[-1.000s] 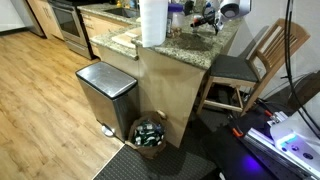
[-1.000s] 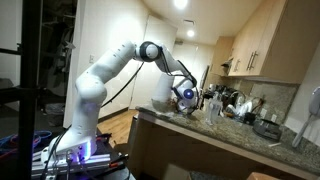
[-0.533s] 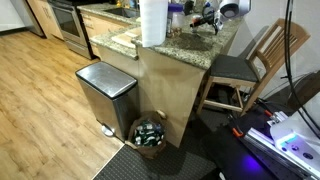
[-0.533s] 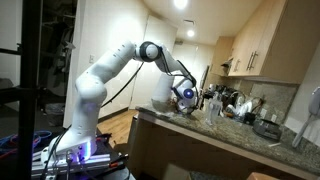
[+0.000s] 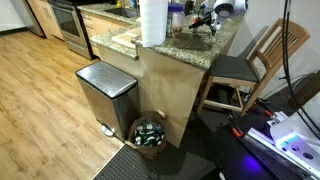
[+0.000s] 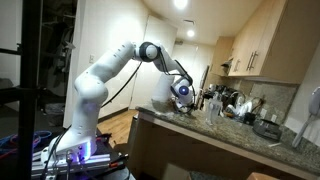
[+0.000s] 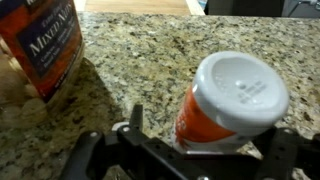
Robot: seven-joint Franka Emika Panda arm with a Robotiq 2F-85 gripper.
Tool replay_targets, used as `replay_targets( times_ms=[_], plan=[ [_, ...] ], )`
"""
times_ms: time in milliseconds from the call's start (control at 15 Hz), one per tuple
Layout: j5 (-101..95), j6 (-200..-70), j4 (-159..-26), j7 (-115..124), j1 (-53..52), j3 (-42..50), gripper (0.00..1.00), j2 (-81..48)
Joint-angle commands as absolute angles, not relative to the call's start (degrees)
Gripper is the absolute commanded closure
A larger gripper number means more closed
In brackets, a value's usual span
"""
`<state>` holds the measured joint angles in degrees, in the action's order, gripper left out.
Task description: Take the bottle on the tissue roll and put it on the table, then take the object and put it on the bottle
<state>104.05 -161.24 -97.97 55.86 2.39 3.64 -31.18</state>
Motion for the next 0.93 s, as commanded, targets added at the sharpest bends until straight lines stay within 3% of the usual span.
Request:
replay_targets(
  times_ms=[0, 267, 533, 867],
  plan=[
    [110.4, -170.8, -95.3, 52.7, 0.1, 4.3, 0.00, -32.5],
    [113.3, -178.0, -93.5, 51.7, -2.0, 5.3, 0.00, -33.1],
    [98.3, -177.7, -104.5, 70.7, 0.9, -0.9, 0.00, -30.6],
    [81.5, -175.1, -110.2, 98.5, -1.5, 2.4, 0.00, -29.0]
  ],
)
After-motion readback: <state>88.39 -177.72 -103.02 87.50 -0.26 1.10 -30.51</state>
